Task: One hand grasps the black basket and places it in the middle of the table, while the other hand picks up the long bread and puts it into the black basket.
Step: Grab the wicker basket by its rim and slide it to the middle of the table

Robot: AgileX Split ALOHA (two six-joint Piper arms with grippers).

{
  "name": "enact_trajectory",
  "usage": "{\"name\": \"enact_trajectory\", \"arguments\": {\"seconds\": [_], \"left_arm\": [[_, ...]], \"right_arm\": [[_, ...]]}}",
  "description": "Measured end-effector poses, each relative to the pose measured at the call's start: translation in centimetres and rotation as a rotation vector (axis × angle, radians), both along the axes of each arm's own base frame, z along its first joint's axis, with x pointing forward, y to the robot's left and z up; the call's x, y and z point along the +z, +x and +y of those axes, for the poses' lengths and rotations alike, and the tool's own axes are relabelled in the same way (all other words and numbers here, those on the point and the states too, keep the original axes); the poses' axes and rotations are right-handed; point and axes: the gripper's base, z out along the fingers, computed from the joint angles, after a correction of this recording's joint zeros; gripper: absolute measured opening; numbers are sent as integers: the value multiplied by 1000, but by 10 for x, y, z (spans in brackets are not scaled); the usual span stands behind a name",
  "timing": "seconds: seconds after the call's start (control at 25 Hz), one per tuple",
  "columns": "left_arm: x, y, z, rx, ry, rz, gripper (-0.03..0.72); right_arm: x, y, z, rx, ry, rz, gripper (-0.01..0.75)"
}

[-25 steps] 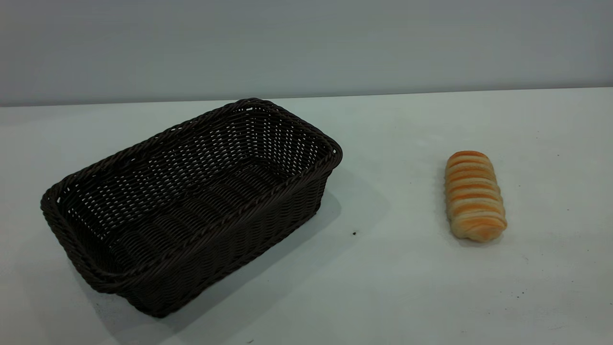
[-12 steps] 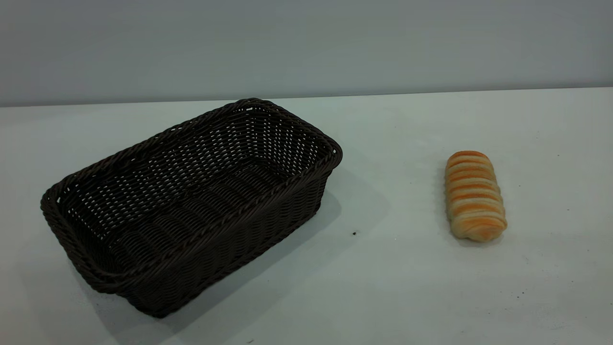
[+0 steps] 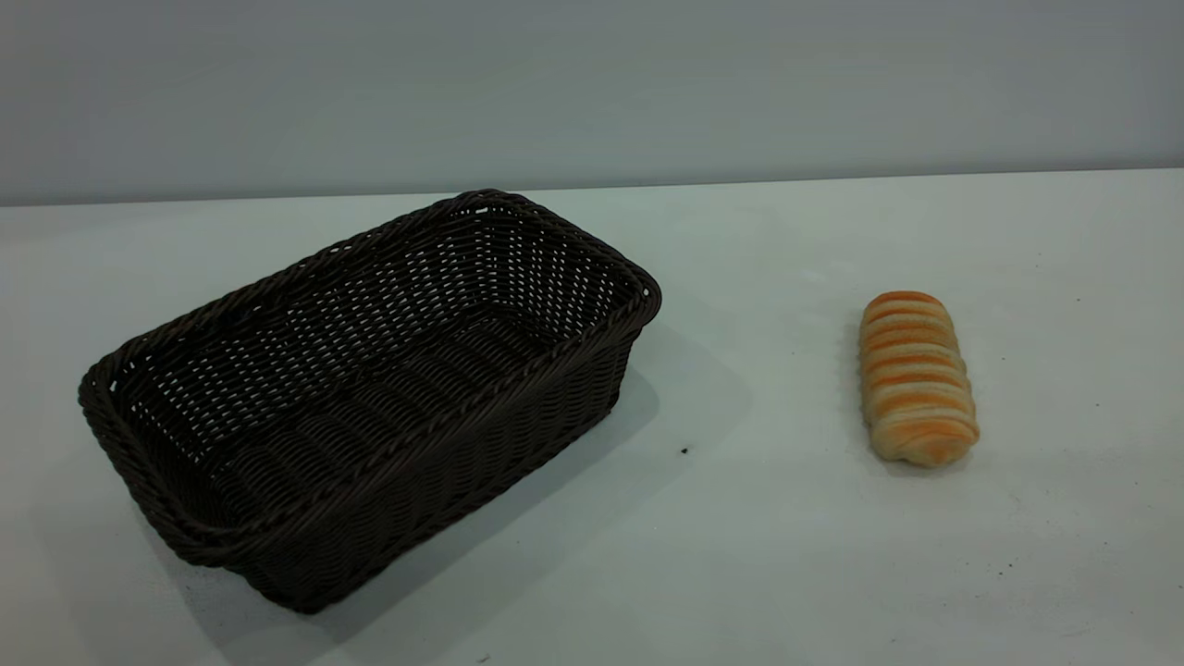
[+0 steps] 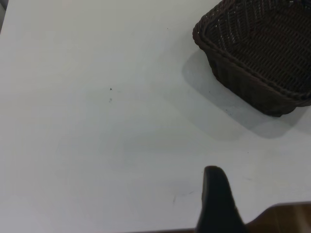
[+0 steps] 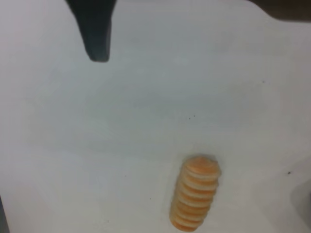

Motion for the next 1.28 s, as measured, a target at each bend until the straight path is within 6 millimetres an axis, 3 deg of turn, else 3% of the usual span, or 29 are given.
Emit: {"name": "enact_trajectory", "arguments": {"seconds": [0.36,0.56,0.68,0.88,1.12,1.28], "left_arm": [[0,0,0,-16,22,-5,538],[12,3,-3,-26,-22,-104,538],[13,14,-6,-32,-58,-36,538],[16,60,-10,-24,-56,152,538],[25,144,-16,-19,-59,341,538],[11,201,-26,-28,-101,493,538]], "right_arm": [[0,0,0,0,0,0,454],[1,0,0,2,0,-8,454],[9,1,1,12,-6,-64,454],[20,22,4,50,17,-47,454],[30,68,8,106,46,35,454],[26,99,10,146,67,80,454]]}}
